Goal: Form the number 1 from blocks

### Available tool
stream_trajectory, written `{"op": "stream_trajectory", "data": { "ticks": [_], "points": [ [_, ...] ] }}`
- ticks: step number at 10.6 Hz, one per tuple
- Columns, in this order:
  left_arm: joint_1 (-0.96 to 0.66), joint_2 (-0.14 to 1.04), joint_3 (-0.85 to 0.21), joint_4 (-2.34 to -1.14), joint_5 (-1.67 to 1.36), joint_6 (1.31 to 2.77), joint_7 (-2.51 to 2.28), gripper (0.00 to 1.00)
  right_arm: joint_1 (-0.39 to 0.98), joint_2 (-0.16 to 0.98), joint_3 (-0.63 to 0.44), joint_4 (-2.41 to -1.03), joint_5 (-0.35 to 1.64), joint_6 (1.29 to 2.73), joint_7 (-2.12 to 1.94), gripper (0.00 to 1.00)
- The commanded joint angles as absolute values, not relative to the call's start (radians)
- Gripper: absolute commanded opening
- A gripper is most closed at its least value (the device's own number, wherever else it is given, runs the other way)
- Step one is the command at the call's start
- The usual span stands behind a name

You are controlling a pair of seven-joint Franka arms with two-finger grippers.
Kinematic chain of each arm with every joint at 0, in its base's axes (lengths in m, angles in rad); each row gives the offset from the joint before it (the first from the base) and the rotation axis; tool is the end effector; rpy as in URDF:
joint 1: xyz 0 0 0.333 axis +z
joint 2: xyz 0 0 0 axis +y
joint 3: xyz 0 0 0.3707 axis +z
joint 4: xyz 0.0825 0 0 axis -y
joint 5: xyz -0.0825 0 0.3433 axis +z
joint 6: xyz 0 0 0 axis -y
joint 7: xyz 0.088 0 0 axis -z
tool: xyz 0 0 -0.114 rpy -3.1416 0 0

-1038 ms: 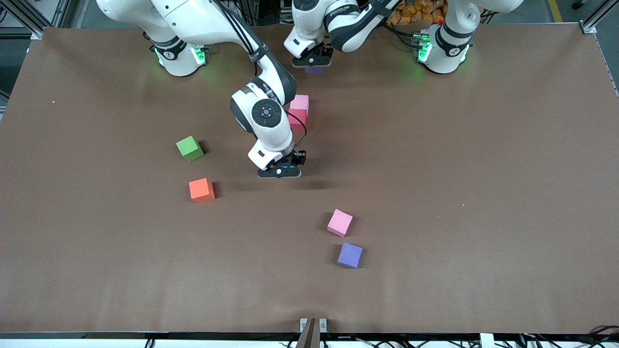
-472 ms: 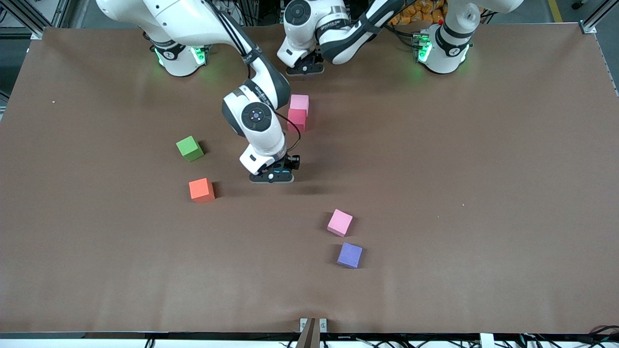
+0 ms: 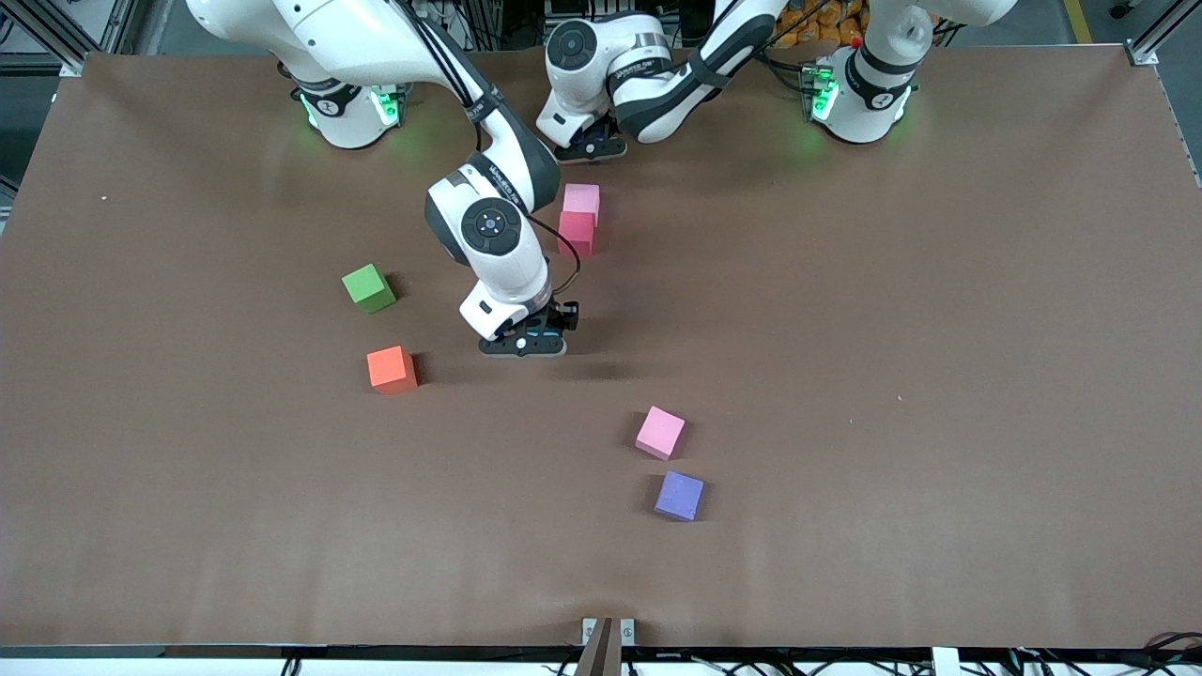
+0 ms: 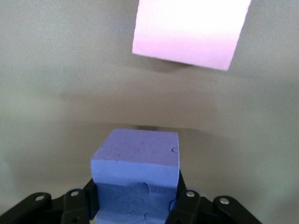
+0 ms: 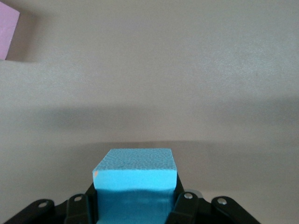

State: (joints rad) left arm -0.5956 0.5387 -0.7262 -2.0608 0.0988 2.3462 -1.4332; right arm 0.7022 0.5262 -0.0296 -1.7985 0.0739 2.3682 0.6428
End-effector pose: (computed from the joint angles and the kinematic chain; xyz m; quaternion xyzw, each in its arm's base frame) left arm 0.1714 -0.5482 0.2943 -0.9874 -0.0441 0.1500 0.0263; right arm 0.5117 0.4124 0.3274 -0.9995 0.0088 -0.0058 0.0285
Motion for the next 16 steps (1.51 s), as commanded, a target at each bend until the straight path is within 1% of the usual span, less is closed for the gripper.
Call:
{"op": "stream_trajectory", "data": {
  "ticks": [1,4,14,16],
  "points": [
    [-0.643,0.548,-0.686,-2.026,0.167,2.336,-1.441,0.0,0.695,0.5,-0.021,-1.821,0.091,2.362,0.627,0.0],
    [-0.644,0.548,-0.686,-2.026,0.175,2.323,-1.361,0.0,0.695,0.5,-0.021,-1.821,0.092,2.362,0.627,0.0],
    [-0.657,0.557,-0.684,-2.022,0.175,2.298,-1.365,0.0,0.698,0.5,-0.021,-1.809,0.098,2.344,0.626,0.0],
    [-0.673,0.575,-0.683,-1.999,0.175,2.296,-1.367,0.0,0.699,0.5,-0.017,-1.809,0.098,2.339,0.629,0.0]
  ]
}}
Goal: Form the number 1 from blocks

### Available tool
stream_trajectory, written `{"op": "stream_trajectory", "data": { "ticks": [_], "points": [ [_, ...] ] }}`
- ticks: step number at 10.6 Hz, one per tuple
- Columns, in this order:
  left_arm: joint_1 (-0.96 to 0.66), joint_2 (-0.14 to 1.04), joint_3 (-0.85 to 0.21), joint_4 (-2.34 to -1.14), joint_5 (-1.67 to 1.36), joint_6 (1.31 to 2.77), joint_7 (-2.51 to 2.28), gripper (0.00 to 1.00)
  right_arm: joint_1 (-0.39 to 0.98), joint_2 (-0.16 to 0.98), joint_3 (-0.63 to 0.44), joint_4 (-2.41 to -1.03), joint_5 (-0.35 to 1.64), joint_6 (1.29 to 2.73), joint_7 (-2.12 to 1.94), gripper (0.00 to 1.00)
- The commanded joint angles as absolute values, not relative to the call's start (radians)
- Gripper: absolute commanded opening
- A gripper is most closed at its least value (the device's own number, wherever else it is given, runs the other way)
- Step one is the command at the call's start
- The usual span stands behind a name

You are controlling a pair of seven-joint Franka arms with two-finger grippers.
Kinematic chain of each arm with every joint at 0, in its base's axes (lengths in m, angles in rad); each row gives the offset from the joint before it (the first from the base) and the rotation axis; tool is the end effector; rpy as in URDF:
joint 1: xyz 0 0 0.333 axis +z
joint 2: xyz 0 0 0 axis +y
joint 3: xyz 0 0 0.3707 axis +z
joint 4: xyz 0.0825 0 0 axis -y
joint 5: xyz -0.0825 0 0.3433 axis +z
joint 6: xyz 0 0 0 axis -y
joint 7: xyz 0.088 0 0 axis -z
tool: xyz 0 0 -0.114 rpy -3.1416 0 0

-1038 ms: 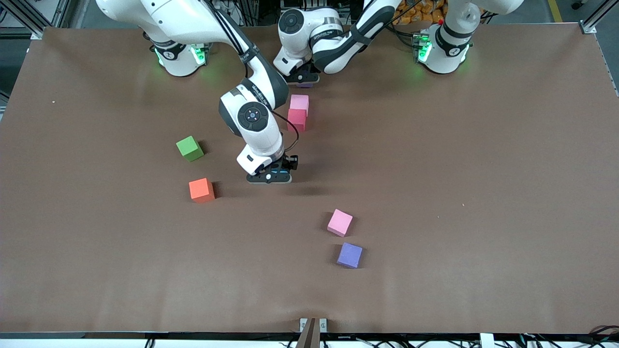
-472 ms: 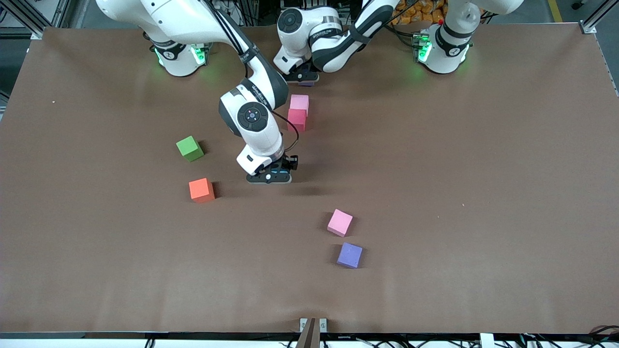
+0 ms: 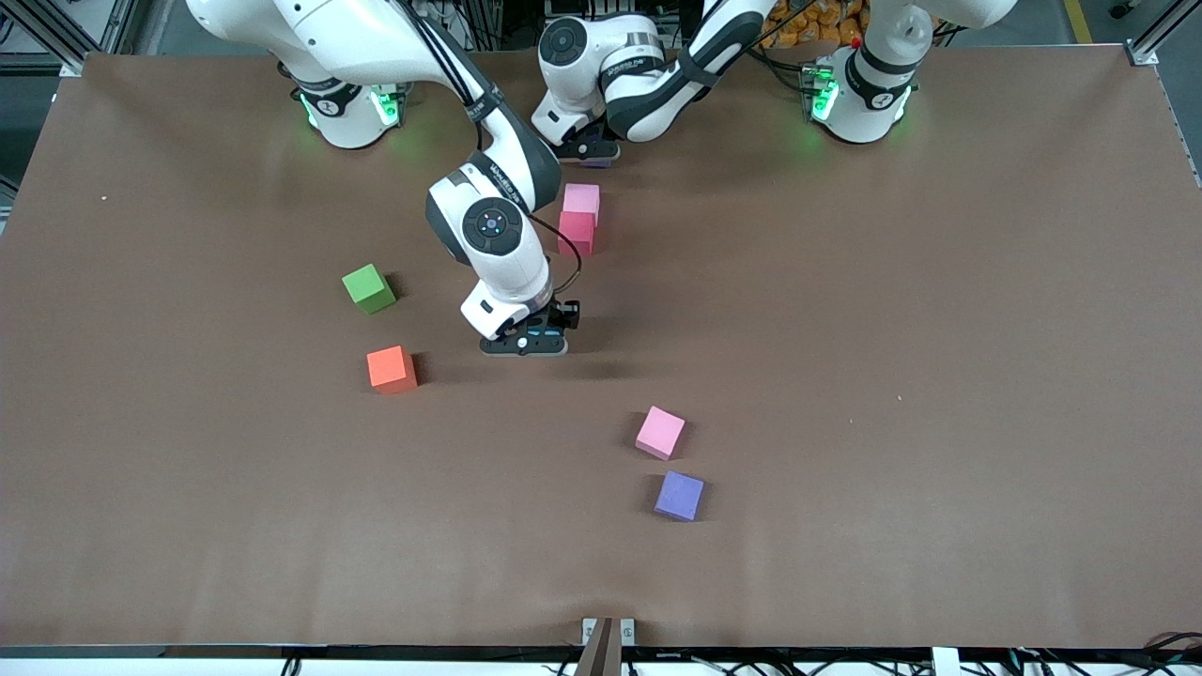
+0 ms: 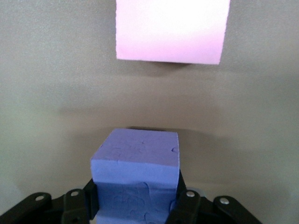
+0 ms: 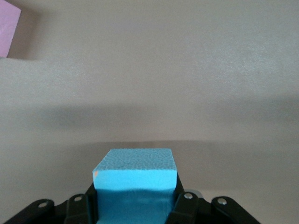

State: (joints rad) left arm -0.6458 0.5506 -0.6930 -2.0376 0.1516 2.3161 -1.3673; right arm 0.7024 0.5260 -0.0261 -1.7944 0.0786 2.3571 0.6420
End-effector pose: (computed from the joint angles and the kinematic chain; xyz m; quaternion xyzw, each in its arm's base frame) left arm 0.1642 -0.5541 0.2880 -0.9904 0.0164 0.1320 0.0382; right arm 0.5102 0.4142 0.3281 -0.9996 0.0083 -0.0013 0.0286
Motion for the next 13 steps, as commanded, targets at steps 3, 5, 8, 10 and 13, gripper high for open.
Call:
{"op": "stream_trajectory", "data": {
  "ticks": [3,5,8,10,13],
  "points": [
    [-0.718,0.592,-0.637,-1.983,0.181,2.293,-1.368,0.0,0.725,0.503,-0.012,-1.812,0.098,2.324,0.646,0.0],
    [-0.718,0.594,-0.635,-1.983,0.181,2.292,-1.367,0.0,0.733,0.505,-0.014,-1.818,0.097,2.324,0.646,0.0],
    [-0.716,0.592,-0.635,-1.983,0.181,2.29,-1.368,0.0,0.732,0.5,-0.014,-1.816,0.097,2.313,0.644,0.0],
    [-0.716,0.594,-0.632,-1.982,0.181,2.29,-1.367,0.0,0.718,0.482,-0.015,-1.812,0.097,2.301,0.632,0.0],
    [-0.716,0.583,-0.635,-1.983,0.181,2.249,-1.368,0.0,0.683,0.46,-0.014,-1.805,0.097,2.273,0.611,0.0]
  ]
}}
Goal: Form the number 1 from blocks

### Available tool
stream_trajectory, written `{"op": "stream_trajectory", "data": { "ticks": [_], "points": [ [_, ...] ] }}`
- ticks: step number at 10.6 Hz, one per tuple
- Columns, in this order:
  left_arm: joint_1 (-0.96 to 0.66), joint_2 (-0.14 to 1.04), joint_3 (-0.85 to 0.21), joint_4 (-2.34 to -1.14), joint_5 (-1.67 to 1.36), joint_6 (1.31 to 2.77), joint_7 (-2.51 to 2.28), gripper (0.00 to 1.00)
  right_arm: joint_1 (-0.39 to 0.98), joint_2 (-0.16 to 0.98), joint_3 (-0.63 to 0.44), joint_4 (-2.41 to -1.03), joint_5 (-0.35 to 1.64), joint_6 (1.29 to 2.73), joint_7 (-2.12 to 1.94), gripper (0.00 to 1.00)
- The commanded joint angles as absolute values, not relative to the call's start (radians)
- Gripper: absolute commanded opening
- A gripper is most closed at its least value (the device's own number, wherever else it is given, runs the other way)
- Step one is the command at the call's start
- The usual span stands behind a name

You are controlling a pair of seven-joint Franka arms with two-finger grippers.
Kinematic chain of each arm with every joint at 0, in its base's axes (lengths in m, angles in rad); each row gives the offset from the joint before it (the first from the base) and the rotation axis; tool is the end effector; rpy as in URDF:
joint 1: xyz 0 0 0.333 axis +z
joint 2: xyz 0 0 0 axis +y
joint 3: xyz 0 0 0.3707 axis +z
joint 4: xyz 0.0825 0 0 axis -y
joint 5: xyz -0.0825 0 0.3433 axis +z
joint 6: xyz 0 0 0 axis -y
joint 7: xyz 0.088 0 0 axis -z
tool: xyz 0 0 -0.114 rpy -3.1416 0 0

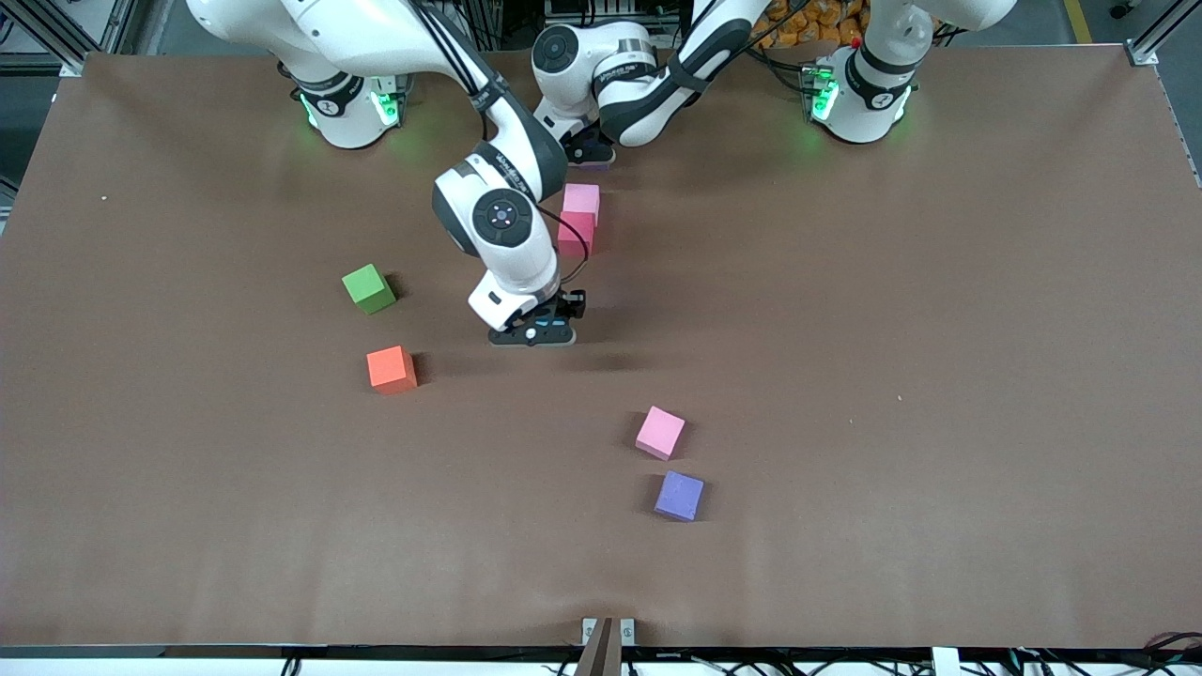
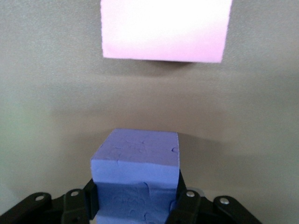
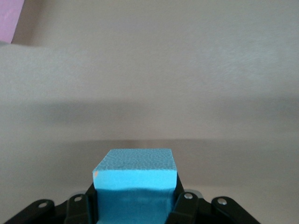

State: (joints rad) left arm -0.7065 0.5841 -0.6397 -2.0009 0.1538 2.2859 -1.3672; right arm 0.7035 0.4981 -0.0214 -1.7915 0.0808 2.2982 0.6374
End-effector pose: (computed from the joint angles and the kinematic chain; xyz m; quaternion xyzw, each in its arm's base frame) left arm 0.1617 -0.5616 0.2722 -0.9892 0.0201 0.1328 0.0583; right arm 0.5031 0.4136 0.3421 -0.9997 0.0031 0.0119 0.0226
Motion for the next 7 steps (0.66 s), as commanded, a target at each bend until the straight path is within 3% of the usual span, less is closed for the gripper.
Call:
{"op": "stream_trajectory", "data": {
  "ticks": [1,6,7],
  "points": [
    [-0.715,0.569,-0.635,-1.993,0.181,2.221,-1.365,0.0,0.681,0.456,-0.014,-1.807,0.097,2.273,0.607,0.0],
    [-0.68,0.456,-0.66,-2.074,0.166,2.145,-1.35,0.0,0.675,0.456,-0.014,-1.805,0.097,2.273,0.606,0.0],
    [-0.634,0.43,-0.704,-2.104,0.166,2.145,-1.35,0.0,0.673,0.456,-0.015,-1.804,0.097,2.273,0.606,0.0]
  ]
}}
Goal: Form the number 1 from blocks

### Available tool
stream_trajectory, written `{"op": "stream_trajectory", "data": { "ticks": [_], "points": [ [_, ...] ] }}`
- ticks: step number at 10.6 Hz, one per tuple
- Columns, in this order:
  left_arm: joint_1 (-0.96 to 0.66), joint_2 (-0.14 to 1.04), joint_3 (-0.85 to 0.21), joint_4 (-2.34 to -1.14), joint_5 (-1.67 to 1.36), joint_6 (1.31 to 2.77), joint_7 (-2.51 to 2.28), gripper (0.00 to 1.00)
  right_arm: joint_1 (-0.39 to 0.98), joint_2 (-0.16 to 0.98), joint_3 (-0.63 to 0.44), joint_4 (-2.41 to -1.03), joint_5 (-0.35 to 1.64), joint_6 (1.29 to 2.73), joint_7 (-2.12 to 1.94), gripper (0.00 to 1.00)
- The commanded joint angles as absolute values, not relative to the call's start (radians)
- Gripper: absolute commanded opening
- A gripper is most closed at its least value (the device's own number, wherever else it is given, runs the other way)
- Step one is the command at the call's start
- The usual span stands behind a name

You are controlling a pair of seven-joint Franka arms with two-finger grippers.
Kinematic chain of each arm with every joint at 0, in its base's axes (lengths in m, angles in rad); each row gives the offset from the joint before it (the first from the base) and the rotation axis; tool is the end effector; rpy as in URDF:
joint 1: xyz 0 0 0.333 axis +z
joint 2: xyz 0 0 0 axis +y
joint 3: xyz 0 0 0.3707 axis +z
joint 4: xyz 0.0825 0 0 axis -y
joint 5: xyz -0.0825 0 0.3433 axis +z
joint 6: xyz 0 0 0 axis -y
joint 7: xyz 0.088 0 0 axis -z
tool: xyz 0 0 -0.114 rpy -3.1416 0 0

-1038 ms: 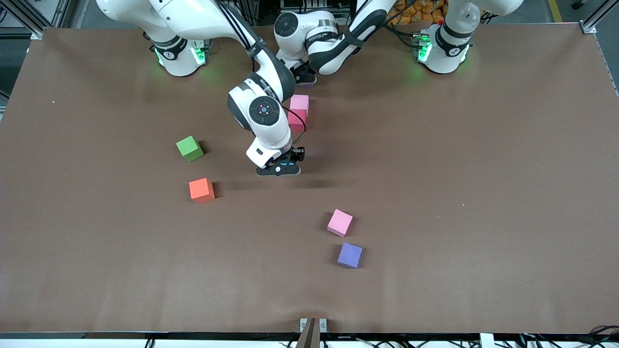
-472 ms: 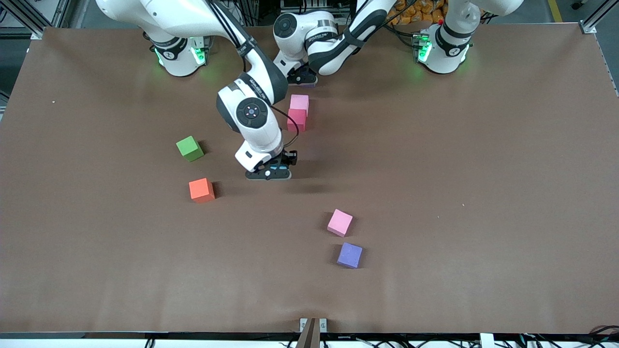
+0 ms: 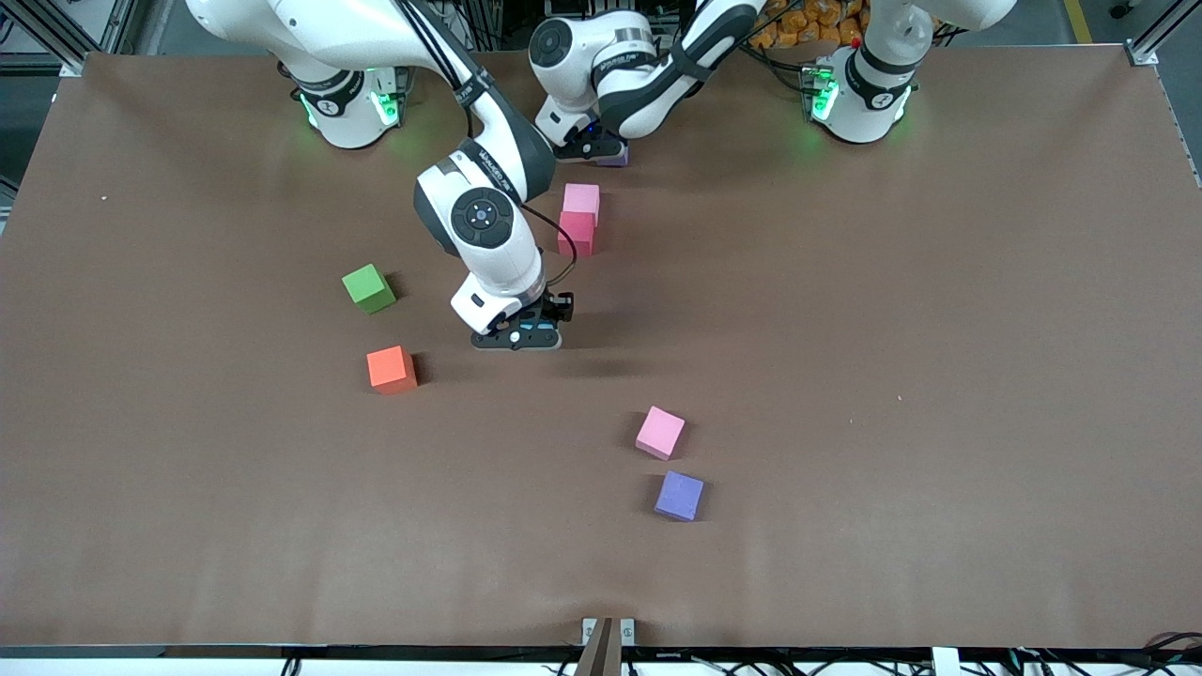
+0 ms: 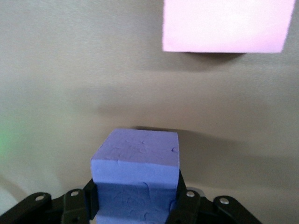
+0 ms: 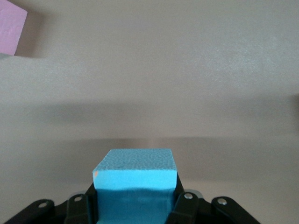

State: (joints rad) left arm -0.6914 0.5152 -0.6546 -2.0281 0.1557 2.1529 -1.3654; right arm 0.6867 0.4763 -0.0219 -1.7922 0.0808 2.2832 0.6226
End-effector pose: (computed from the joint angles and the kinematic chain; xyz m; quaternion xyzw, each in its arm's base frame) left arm 0.1552 -0.5389 0.2908 -0.9856 0.0318 0.1234 0.1112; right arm 0.5083 0.4037 0.3547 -0.9996 0.0038 0.0095 0.0251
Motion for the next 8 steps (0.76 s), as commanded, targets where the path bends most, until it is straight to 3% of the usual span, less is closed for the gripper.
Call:
{"op": "stream_trajectory", "data": {
  "ticks": [1,3,5,8],
  "points": [
    [-0.558,0.416,-0.775,-2.129,0.166,2.143,-1.348,0.0,0.663,0.456,-0.015,-1.801,0.097,2.273,0.604,0.0],
    [-0.381,0.41,-0.918,-2.155,0.167,2.114,-1.33,0.0,0.643,0.45,-0.015,-1.799,0.097,2.273,0.597,0.0],
    [-0.239,0.396,-0.989,-2.16,0.169,2.056,-1.286,0.0,0.634,0.446,-0.015,-1.792,0.097,2.251,0.578,0.0],
    [-0.077,0.347,-1.017,-2.168,0.175,2.029,-1.186,0.0,0.652,0.454,-0.012,-1.798,0.098,2.253,0.595,0.0]
  ]
}}
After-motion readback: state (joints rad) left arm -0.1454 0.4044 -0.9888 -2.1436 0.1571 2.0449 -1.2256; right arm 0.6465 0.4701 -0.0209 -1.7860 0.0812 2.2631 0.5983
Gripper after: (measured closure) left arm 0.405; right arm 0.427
